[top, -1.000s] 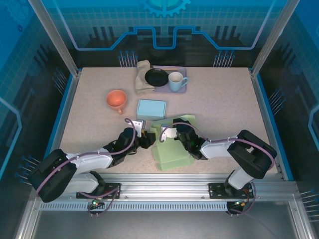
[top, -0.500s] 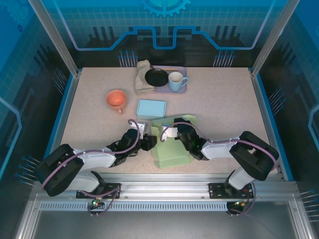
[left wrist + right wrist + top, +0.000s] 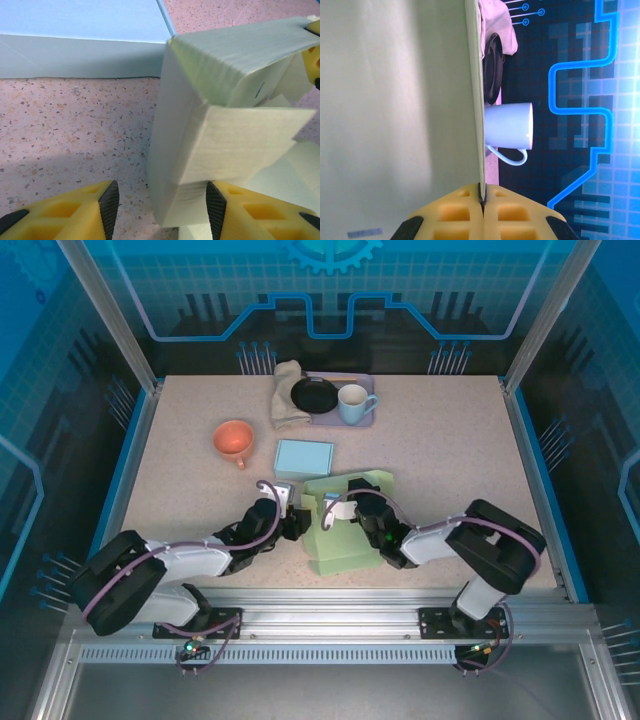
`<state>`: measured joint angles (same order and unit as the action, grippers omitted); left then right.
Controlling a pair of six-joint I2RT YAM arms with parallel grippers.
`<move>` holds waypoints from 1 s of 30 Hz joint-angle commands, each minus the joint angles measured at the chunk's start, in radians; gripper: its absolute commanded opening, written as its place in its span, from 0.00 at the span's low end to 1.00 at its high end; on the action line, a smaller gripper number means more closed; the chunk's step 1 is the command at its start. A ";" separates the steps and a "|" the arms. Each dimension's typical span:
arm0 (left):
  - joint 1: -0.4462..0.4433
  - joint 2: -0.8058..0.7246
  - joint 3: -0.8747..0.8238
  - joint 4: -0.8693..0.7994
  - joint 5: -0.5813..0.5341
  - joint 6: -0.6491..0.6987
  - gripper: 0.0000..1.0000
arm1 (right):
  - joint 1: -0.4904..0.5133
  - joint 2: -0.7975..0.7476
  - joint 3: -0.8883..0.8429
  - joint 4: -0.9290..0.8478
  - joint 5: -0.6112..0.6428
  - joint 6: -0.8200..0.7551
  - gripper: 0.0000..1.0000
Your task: Fold the paper box
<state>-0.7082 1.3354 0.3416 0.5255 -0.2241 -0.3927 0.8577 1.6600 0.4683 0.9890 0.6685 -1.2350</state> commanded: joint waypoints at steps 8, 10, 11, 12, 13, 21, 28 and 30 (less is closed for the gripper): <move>-0.005 0.099 0.025 0.122 0.008 0.028 0.53 | 0.068 0.138 -0.019 0.385 0.067 -0.219 0.00; -0.005 0.110 0.033 0.118 -0.003 0.033 0.53 | 0.072 0.110 -0.031 0.385 0.060 -0.204 0.00; -0.004 0.115 0.037 0.113 -0.015 0.034 0.53 | 0.073 0.092 -0.039 0.379 0.051 -0.193 0.00; -0.004 0.119 0.042 0.107 -0.027 0.036 0.53 | 0.074 0.073 -0.046 0.362 0.046 -0.179 0.00; -0.005 0.121 0.046 0.102 -0.038 0.037 0.54 | 0.074 0.058 -0.047 0.342 0.040 -0.166 0.00; -0.005 0.114 0.079 0.071 -0.088 0.068 0.54 | 0.071 0.056 -0.044 0.265 0.019 -0.133 0.00; -0.004 0.129 0.087 0.064 -0.140 0.101 0.54 | 0.054 0.021 -0.017 0.065 -0.012 -0.043 0.00; -0.003 0.140 0.089 0.070 -0.150 0.106 0.54 | 0.048 0.006 -0.014 0.019 -0.025 -0.020 0.00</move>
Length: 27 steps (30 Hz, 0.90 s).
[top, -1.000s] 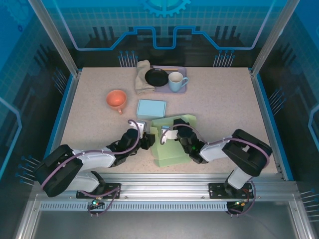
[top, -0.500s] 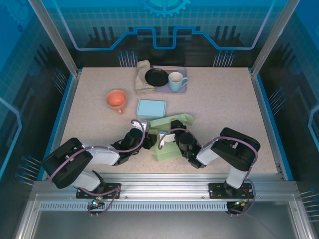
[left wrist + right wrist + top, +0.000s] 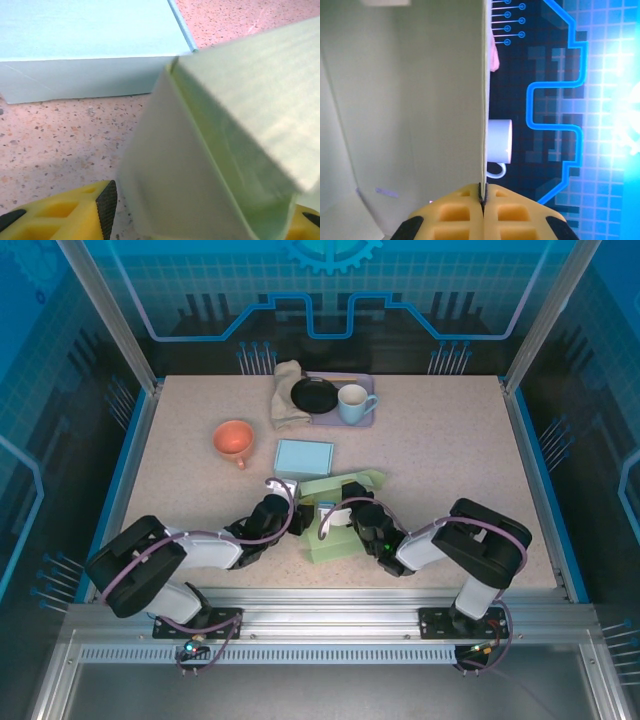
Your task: Fold the paper box
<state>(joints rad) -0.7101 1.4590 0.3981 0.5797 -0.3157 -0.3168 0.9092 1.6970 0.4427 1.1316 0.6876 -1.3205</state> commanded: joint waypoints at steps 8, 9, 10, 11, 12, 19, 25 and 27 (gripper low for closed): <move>-0.003 0.081 0.063 0.035 -0.060 0.035 0.54 | -0.006 0.031 0.030 -0.110 -0.034 0.035 0.00; -0.003 0.087 0.065 0.038 -0.061 0.033 0.54 | -0.006 0.035 0.031 -0.108 -0.033 0.033 0.00; -0.002 0.091 0.067 0.041 -0.062 0.031 0.54 | -0.006 0.039 0.032 -0.107 -0.033 0.033 0.00; -0.002 0.097 0.068 0.043 -0.067 0.028 0.54 | -0.005 0.038 0.033 -0.107 -0.033 0.033 0.00; -0.002 0.101 0.070 0.041 -0.077 0.024 0.53 | -0.006 0.037 0.033 -0.111 -0.034 0.035 0.00; -0.002 0.132 0.075 -0.007 -0.228 -0.040 0.46 | -0.012 0.029 0.038 -0.132 -0.025 0.045 0.00; -0.002 0.145 0.116 -0.167 -0.412 -0.201 0.38 | -0.014 0.037 0.049 -0.147 -0.017 0.046 0.00; -0.002 0.154 0.151 -0.283 -0.483 -0.300 0.36 | -0.013 0.041 0.051 -0.149 -0.009 0.046 0.00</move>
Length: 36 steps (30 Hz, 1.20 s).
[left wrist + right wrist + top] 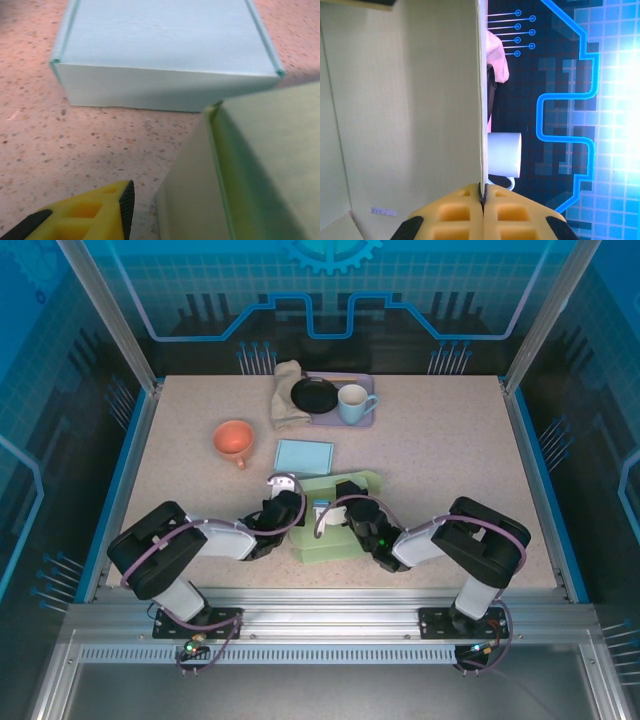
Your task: Fold the paper box
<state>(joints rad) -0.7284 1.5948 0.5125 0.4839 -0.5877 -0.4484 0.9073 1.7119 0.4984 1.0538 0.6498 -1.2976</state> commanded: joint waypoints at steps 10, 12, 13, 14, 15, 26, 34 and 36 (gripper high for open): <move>0.017 0.101 0.157 -0.503 -0.393 -0.407 0.20 | -0.021 0.014 0.002 -0.098 0.038 0.041 0.00; 0.017 0.119 0.186 -0.552 -0.403 -0.429 0.20 | -0.020 0.006 0.002 -0.108 0.037 0.047 0.00; 0.017 0.129 0.202 -0.577 -0.408 -0.440 0.20 | -0.021 0.004 0.001 -0.110 0.036 0.048 0.00; 0.017 0.140 0.220 -0.598 -0.414 -0.448 0.20 | -0.021 0.000 0.000 -0.113 0.035 0.050 0.00; 0.017 0.151 0.234 -0.619 -0.419 -0.455 0.19 | -0.020 -0.002 -0.001 -0.115 0.034 0.053 0.00; 0.016 0.106 0.184 -0.381 -0.196 -0.243 0.33 | -0.033 -0.024 0.006 -0.162 0.012 0.101 0.00; 0.016 0.016 0.144 -0.282 0.013 -0.103 0.50 | -0.042 -0.024 0.012 -0.184 0.011 0.124 0.00; 0.015 -0.016 0.124 -0.265 0.055 -0.091 0.56 | -0.046 -0.023 0.012 -0.185 0.005 0.134 0.00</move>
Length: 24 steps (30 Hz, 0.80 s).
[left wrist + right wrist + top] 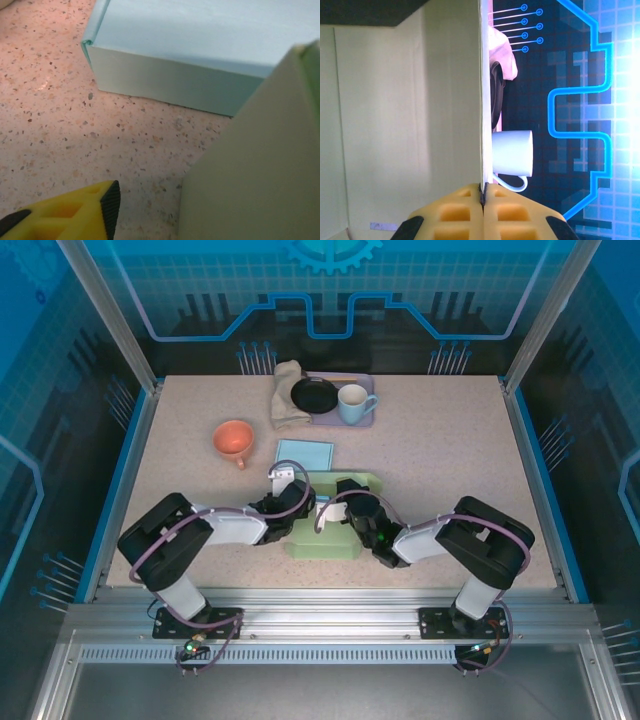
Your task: Fold the paper box
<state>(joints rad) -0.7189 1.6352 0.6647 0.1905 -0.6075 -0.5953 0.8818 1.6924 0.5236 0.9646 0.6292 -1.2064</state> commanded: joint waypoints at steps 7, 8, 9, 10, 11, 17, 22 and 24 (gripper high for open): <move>0.001 -0.130 -0.064 0.062 0.174 0.083 0.70 | -0.026 -0.016 -0.013 -0.113 0.021 0.059 0.00; 0.000 -0.136 -0.068 0.068 0.178 0.093 0.70 | -0.026 -0.017 -0.013 -0.113 0.020 0.061 0.00; -0.001 -0.138 -0.071 0.074 0.175 0.102 0.70 | -0.025 -0.017 -0.013 -0.114 0.018 0.061 0.00; 0.001 -0.137 -0.071 0.077 0.170 0.112 0.70 | -0.026 -0.019 -0.013 -0.113 0.018 0.061 0.00; 0.000 -0.136 -0.070 0.078 0.162 0.126 0.70 | -0.026 -0.019 -0.014 -0.115 0.016 0.061 0.00; 0.011 -0.108 -0.058 0.093 0.140 0.215 0.68 | -0.026 -0.029 -0.016 -0.126 -0.001 0.071 0.00; 0.012 -0.035 -0.011 0.104 0.084 0.239 0.63 | -0.024 -0.035 -0.020 -0.132 -0.023 0.077 0.00; 0.012 -0.005 0.006 0.108 0.063 0.238 0.57 | -0.025 -0.040 -0.018 -0.146 -0.027 0.086 0.00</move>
<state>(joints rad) -0.7151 1.5929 0.6300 0.2760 -0.4908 -0.3862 0.8677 1.6611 0.5236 0.9073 0.6357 -1.1572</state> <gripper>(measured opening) 0.592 0.042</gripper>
